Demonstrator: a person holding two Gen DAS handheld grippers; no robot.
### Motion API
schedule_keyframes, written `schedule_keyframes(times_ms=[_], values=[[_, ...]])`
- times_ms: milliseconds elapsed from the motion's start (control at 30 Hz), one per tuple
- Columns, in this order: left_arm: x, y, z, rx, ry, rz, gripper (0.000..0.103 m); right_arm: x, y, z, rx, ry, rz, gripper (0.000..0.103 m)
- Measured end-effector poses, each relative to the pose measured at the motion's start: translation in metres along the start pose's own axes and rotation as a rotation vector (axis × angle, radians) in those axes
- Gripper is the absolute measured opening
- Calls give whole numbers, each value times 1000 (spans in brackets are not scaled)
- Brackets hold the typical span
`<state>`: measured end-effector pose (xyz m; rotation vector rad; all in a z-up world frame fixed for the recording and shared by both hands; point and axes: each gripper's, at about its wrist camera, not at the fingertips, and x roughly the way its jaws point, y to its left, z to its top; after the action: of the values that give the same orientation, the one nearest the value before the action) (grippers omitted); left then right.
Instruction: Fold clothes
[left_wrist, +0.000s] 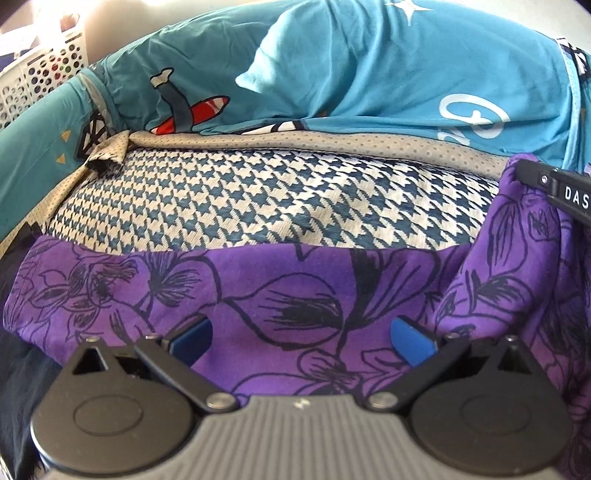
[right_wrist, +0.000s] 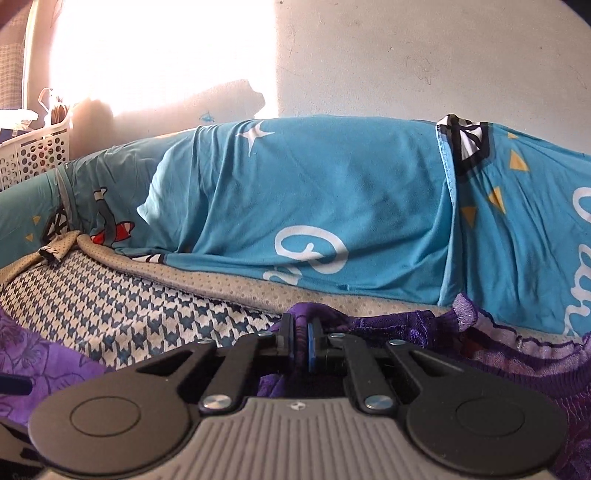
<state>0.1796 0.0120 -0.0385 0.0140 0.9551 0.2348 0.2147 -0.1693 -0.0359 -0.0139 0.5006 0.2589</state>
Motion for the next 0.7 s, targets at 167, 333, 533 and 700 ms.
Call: schedule_keyframes(times_ms=[167, 333, 533, 700], values=[[2, 9, 2, -21, -7, 61, 103, 22, -1, 14, 66, 7, -7, 8], [8, 28, 6, -81, 17, 92, 103, 46, -4, 4, 58, 121, -68, 9], [9, 60, 11, -158, 27, 137, 103, 10, -8, 14, 86, 20, -116, 24], [0, 85, 16, -228, 10, 140, 103, -14, 15, 25, 53, -7, -31, 25]])
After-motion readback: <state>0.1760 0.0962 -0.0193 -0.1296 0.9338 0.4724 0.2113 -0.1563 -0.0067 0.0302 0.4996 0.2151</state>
